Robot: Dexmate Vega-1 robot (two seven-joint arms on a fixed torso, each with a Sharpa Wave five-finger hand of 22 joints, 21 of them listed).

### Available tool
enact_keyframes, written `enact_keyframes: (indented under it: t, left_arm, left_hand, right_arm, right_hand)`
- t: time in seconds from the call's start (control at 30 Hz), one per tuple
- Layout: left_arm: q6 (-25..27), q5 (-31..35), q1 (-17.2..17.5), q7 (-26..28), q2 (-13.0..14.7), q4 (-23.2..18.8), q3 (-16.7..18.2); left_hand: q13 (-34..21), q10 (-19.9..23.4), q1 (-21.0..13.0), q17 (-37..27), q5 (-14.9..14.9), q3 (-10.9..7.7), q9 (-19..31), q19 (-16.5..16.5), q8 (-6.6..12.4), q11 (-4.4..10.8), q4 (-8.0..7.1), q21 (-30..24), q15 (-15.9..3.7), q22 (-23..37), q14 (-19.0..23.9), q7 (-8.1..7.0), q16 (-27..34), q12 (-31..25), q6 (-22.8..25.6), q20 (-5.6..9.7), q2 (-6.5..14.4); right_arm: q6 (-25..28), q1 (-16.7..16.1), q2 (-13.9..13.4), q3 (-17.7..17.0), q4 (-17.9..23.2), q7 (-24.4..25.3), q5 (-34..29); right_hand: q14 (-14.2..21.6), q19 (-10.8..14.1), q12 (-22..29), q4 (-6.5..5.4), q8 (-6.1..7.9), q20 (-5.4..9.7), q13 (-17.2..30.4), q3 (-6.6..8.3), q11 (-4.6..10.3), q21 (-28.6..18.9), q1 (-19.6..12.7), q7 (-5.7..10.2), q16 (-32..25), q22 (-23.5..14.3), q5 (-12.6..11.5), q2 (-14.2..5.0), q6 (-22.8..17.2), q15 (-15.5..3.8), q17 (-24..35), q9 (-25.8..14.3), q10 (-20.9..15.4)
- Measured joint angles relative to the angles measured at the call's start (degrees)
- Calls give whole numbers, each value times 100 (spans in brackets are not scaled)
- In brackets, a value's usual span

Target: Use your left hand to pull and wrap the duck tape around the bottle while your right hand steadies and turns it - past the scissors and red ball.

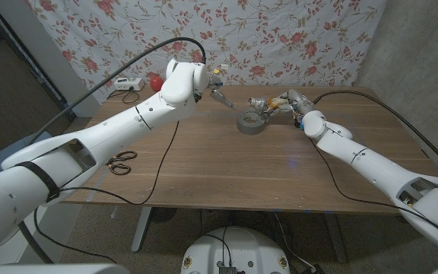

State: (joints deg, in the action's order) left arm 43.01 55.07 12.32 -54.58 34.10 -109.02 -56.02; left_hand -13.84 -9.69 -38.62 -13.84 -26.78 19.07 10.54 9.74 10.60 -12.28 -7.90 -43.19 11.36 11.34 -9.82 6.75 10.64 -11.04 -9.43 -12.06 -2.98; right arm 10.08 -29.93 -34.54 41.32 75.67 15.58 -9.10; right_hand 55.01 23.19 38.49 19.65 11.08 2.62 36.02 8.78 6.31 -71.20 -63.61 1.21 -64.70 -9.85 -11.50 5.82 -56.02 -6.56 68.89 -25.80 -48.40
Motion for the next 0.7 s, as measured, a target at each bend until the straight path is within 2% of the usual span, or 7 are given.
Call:
enact_keyframes:
  t: [0.27,0.37,0.43,0.5,0.53,0.6,0.7]
  left_arm:
    - [-15,47,18,-17,2,1,5]
    - [-19,68,24,-24,7,-1,13]
    - [-23,76,35,-26,13,-8,24]
    - [-25,80,48,-27,24,-22,41]
    - [-28,86,53,-27,27,-27,47]
    - [-33,91,65,-27,37,-40,61]
    - [-66,102,85,-27,53,-62,85]
  left_hand:
    - [0,0,0,0,0,0,0,0,0,0,0,0,0,0,0,0,0,0,0,0,0]
    - [-1,0,0,28,0,0,0,0,0,0,0,0,0,0,0,0,0,-41,0,0,0]
    - [0,0,0,28,0,0,0,0,0,0,0,0,0,-1,0,0,0,-41,0,0,0]
    - [-1,0,0,28,0,0,0,0,0,0,0,0,0,-1,0,0,0,-41,0,0,0]
    - [-1,0,0,28,0,0,0,0,0,0,0,0,0,-1,0,0,0,-41,0,0,0]
    - [-1,0,0,27,0,0,0,0,0,0,0,33,0,-1,0,0,0,-41,0,0,0]
    - [-1,0,0,27,0,0,0,0,0,0,0,41,0,-1,0,0,45,-41,0,0,0]
  right_arm:
    - [602,109,22,306,123,207,-747]
    - [863,173,24,402,201,89,-942]
    - [947,205,24,447,242,25,-989]
    - [1110,227,22,477,271,-152,-1056]
    - [1163,266,12,510,312,-235,-1070]
    - [1257,281,6,520,323,-406,-1074]
    - [1356,381,-43,565,383,-684,-1055]
  right_hand:
    - [48,137,-416,3,-16,-7,-514,3,-17,0,1,141,93,-5,50,-1,430,-91,4,163,16]
    - [-342,24,-830,3,-93,-10,-830,3,-309,0,4,218,295,-14,96,-5,1136,112,23,350,311]
    - [-887,-107,-1146,-95,-93,-126,-1015,-95,-354,35,440,254,744,-4,94,-441,1654,205,23,518,827]
    - [-1712,-360,-1528,-474,-94,-337,-1184,-254,-381,217,768,263,2217,11,-5,-767,2237,296,-1521,708,1486]
    - [-2107,-476,-1710,-863,-94,-428,-1245,-109,-387,317,881,257,2914,10,-79,-738,2497,291,-2365,791,1791]
    - [-2769,-790,-2084,-1726,-93,-568,-1349,247,-421,568,1416,254,4306,10,-199,-514,2992,330,-3105,938,2383]
    - [-3416,-1185,-2442,-2089,-93,-596,-1433,-8,-485,925,1990,249,4947,14,-325,-144,3495,403,-3363,1082,2932]
